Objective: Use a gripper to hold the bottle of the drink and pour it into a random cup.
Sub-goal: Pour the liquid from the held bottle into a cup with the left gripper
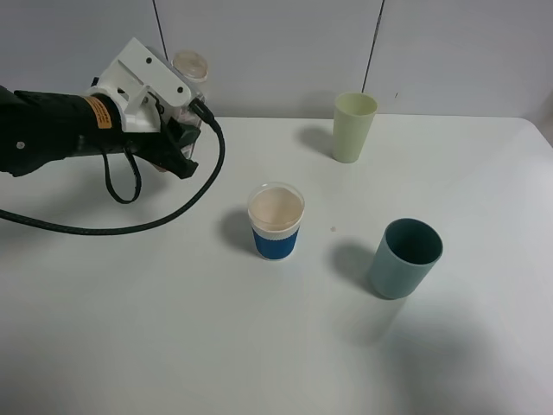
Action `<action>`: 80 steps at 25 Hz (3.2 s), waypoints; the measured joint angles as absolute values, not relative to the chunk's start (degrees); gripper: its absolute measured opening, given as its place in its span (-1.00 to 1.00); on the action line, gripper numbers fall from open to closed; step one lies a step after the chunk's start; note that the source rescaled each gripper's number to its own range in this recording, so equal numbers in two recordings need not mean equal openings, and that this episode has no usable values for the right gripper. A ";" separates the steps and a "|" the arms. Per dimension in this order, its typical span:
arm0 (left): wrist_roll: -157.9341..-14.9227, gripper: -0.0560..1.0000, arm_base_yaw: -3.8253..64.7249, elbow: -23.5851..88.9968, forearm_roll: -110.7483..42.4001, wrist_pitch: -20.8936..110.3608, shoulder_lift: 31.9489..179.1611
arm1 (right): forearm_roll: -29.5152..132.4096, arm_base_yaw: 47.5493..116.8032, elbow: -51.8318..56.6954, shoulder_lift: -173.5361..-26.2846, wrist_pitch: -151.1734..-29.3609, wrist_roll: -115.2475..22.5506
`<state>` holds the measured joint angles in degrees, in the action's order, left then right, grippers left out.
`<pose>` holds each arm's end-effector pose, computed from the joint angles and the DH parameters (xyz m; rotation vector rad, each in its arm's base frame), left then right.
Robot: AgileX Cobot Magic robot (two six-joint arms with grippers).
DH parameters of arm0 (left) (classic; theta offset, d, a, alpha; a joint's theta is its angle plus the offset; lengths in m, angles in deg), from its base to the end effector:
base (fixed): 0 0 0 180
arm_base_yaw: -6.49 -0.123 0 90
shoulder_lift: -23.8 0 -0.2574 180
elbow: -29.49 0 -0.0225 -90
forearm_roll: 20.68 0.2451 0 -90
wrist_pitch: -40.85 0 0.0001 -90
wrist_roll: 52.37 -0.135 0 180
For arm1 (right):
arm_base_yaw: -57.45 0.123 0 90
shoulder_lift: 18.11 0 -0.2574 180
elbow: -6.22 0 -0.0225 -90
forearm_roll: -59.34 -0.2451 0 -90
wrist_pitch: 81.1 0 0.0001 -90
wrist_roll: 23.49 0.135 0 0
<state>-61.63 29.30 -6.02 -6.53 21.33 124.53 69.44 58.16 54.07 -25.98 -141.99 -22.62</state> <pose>0.3214 -0.1471 0.1527 0.8370 1.8671 -0.0857 0.0548 -0.0200 0.2558 0.0123 2.0281 -0.1931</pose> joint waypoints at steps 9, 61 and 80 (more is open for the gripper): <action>-44.40 -0.89 30.75 -5.94 13.62 28.09 123.12 | 69.44 58.16 54.07 -25.98 -141.99 -22.62; -1.20 -0.89 58.36 -2.89 69.00 84.05 126.49 | 69.48 58.16 54.07 -25.98 -141.99 -22.62; -1.20 -0.89 61.33 -2.89 69.73 87.02 133.61 | 70.97 58.16 54.07 -25.98 -141.93 -21.04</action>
<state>-1.20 61.33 -2.89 69.73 87.02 133.61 70.97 58.16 54.07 -25.98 -141.93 -21.04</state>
